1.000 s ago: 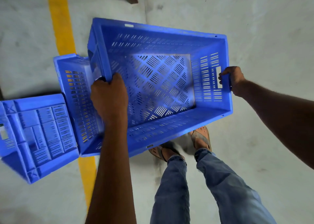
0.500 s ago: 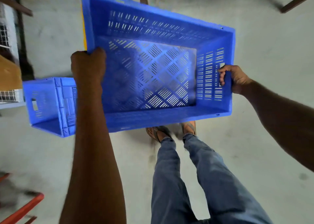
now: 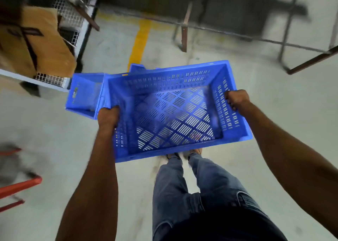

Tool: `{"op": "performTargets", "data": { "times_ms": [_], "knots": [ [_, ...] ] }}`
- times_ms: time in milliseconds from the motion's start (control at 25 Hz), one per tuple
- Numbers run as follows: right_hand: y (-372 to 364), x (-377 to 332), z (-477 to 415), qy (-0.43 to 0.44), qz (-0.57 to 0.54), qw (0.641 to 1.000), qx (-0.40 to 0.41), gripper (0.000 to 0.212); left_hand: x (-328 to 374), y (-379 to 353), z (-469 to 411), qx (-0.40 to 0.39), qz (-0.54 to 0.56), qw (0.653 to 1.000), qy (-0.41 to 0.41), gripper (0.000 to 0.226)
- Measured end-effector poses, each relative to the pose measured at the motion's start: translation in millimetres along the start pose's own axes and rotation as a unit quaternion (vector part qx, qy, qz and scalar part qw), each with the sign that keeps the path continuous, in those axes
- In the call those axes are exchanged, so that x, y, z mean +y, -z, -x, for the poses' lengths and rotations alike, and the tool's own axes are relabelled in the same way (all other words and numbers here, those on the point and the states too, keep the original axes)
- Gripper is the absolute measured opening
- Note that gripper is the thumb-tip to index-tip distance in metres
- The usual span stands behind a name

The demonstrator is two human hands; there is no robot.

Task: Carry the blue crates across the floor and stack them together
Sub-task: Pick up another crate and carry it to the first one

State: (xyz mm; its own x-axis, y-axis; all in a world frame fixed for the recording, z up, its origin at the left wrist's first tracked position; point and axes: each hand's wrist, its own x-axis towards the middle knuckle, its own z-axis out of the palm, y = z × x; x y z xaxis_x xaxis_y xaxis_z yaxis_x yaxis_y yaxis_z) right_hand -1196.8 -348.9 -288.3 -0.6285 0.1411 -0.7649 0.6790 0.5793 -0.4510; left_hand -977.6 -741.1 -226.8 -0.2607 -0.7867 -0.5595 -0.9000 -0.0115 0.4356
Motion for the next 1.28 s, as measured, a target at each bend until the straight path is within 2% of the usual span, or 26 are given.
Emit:
{"op": "performTargets", "data": {
  "times_ms": [40,120,200,320,560,840,920,1000,1080,1200,1280],
  "knots": [
    [3.0,-4.2,13.2,0.01,0.023,1.0,0.006,0.014,-11.3,10.0,11.6,0.007,0.007,1.0,0.009,0.061],
    [8.4,-11.4,38.0,0.055,0.083,0.994,0.038,0.027,-29.8,28.3,37.9,0.029,0.015,0.999,0.015,0.055],
    [7.4,-13.2,66.0,0.116,0.146,0.979,0.087,0.043,-52.0,45.4,68.8,0.083,-0.003,0.996,0.015,0.051],
    [0.7,-15.6,114.2,0.182,0.172,0.96,0.126,0.05,-89.9,65.8,113.1,0.156,0.003,0.988,0.023,0.046],
    [-16.2,-1.0,208.0,0.26,0.226,0.936,0.08,0.05,-199.6,110.7,188.2,0.203,0.032,0.978,0.047,0.047],
    [-50.6,54.9,319.3,0.411,0.292,0.86,0.073,0.044,-347.1,133.2,310.5,0.27,0.118,0.946,0.137,0.047],
    [-58.8,61.4,336.3,0.443,0.289,0.848,0.035,0.046,-375.1,130.3,342.9,0.288,0.14,0.934,0.158,0.045],
    [-71.0,66.9,348.0,0.464,0.32,0.825,-0.043,0.048,-404.0,127.4,384.3,0.311,0.167,0.915,0.195,0.04],
    [-81.8,66.5,357.7,0.447,0.354,0.811,-0.131,0.04,-426.4,122.6,429.2,0.307,0.234,0.896,0.219,0.029],
    [-94.6,73.7,370.4,0.342,0.36,0.79,-0.358,0.017,-455.7,110.8,503.5,0.266,0.396,0.852,0.214,0.026],
    [-100.0,84.7,379.5,0.244,0.357,0.767,-0.473,0.022,-475.2,99.3,554.5,0.213,0.514,0.804,0.209,0.028]
  ]
}}
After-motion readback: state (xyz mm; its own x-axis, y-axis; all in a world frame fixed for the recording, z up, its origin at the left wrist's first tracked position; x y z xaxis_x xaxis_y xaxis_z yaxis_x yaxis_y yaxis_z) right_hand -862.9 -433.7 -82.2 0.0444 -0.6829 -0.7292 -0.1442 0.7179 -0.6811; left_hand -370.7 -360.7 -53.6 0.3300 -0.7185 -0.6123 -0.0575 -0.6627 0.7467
